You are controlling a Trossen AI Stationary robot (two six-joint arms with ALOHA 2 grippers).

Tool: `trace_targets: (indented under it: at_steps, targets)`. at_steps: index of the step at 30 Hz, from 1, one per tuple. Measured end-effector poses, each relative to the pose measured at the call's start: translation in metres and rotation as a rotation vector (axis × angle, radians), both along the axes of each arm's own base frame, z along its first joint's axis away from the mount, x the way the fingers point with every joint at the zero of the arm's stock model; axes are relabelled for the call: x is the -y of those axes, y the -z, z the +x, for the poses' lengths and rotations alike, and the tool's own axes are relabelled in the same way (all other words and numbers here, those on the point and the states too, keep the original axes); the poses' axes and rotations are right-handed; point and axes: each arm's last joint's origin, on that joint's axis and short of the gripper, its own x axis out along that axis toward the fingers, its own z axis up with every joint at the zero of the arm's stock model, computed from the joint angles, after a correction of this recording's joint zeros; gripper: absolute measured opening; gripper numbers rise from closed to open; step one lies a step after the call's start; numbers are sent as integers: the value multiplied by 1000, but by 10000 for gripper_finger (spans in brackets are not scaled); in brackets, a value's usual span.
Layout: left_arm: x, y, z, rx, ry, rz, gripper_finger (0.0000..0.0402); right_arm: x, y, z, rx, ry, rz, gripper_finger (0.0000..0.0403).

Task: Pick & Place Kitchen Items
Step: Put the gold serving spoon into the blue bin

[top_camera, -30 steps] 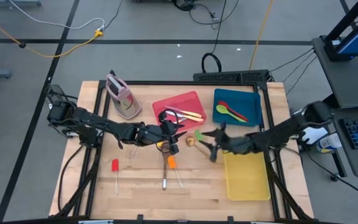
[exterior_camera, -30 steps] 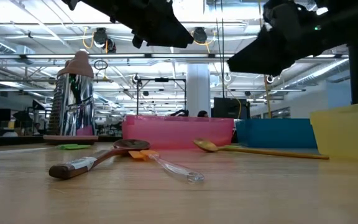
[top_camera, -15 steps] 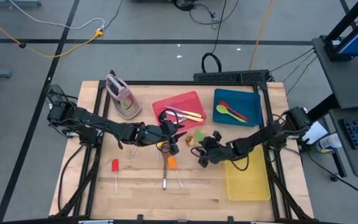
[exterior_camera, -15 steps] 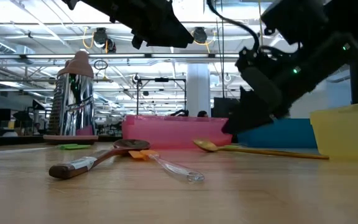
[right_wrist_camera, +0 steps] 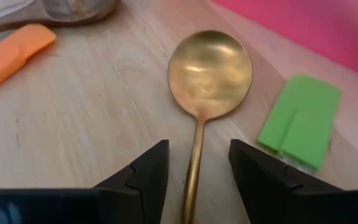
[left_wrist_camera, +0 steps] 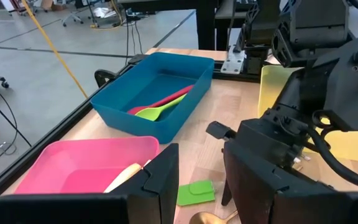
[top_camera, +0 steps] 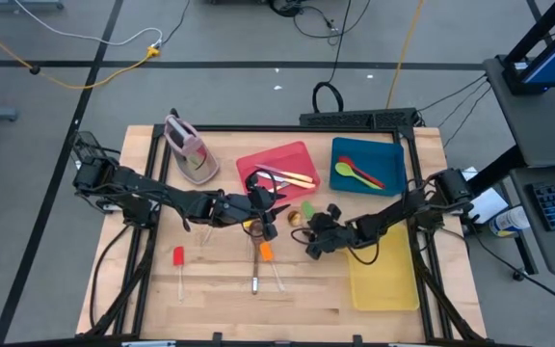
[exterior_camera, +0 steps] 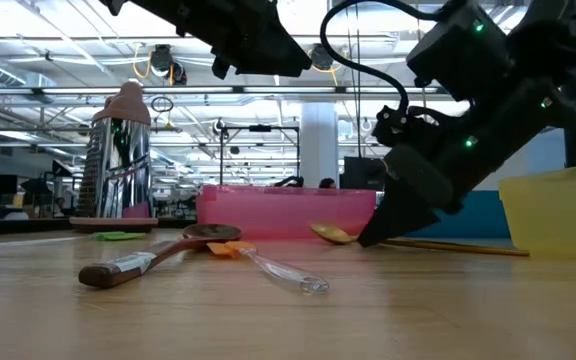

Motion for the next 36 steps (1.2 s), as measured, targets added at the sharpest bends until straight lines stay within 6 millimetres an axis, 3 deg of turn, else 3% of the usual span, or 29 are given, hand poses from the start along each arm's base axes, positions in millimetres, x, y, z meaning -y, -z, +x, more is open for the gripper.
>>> trace_targets:
  at_steps: [4, 13, 25, 36]
  targets:
    - [0, 0, 0, 0, 1, 0, 131, 1, 1, 0, -29, -44, -47, 137]
    - [0, 0, 0, -1, 1, 1, 131, 4, 2, 0, -33, -34, -36, 12]
    - [0, 0, 0, -2, 1, 3, 131, 1, -10, 6, 55, -114, 5, 9]
    - [0, 0, 0, -2, 1, 2, 131, 4, -62, 1, 198, -169, -56, 10]
